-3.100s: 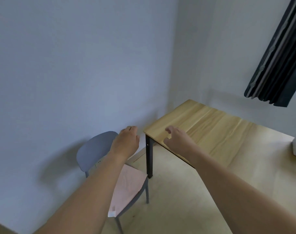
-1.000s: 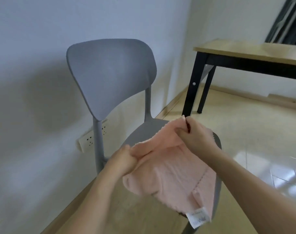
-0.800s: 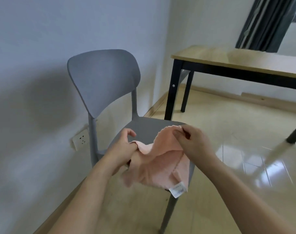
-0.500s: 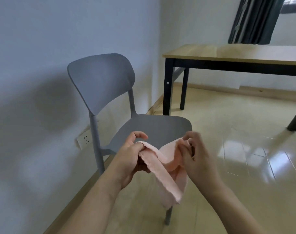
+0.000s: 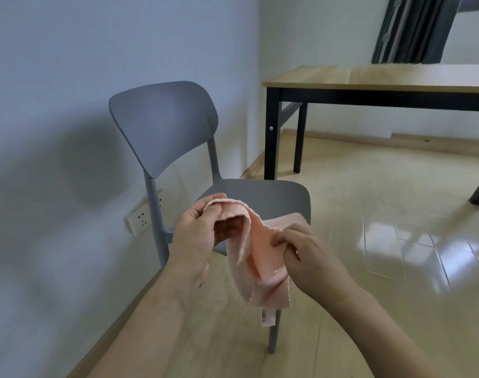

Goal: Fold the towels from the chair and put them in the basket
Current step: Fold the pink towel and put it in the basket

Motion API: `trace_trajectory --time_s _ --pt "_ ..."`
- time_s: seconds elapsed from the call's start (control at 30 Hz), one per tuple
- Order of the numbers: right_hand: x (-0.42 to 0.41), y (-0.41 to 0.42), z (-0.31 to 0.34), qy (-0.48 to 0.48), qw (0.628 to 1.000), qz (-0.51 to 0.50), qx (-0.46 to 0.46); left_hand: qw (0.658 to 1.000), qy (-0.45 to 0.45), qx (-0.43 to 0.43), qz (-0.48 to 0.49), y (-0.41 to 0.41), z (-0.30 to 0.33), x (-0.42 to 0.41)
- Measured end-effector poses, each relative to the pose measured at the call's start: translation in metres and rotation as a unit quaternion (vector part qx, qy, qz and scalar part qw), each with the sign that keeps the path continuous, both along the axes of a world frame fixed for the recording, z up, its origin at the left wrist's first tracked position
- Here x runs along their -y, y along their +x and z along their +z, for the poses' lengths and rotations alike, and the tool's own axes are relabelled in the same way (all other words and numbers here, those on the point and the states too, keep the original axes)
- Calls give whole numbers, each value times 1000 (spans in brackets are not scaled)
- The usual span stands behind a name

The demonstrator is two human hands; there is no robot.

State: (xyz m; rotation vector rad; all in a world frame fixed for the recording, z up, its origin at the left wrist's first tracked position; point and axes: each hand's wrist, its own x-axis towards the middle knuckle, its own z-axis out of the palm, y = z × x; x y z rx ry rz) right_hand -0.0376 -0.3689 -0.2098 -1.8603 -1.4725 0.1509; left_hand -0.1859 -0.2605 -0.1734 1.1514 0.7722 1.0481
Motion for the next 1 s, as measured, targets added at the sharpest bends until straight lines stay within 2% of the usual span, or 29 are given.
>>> trace_trajectory --time_s 0.17,0.27,0.37,0.5,0.57,0.63,0.8,0.83,0.93,1.0 --pt "10 -13 8 -68 995 27 -61 996 60 -52 30 8 -3 5" --pt "10 -24 9 -97 995 7 -19 994 76 -68 30 11 -4 7" --pt "7 -26 3 -37 999 -12 20 993 80 -77 35 14 0 12" --pt "-2 -15 -8 50 998 -47 -14 987 102 -120 42 13 0 14" --pt "-6 -4 -8 79 994 -60 -44 963 155 -206 79 7 -1 12" --pt "-6 4 -2 77 994 -55 -52 924 212 -287 140 -1 -1 9" --pt "7 17 28 65 996 -31 -60 868 292 -339 215 -13 -4 -1" --pt "10 19 34 63 996 -26 -50 871 294 -328 218 -14 -3 -2" --pt "18 22 48 62 998 -18 12 931 246 -218 159 -14 7 2" --pt "25 23 58 69 996 -29 39 957 231 -135 111 -12 15 6"
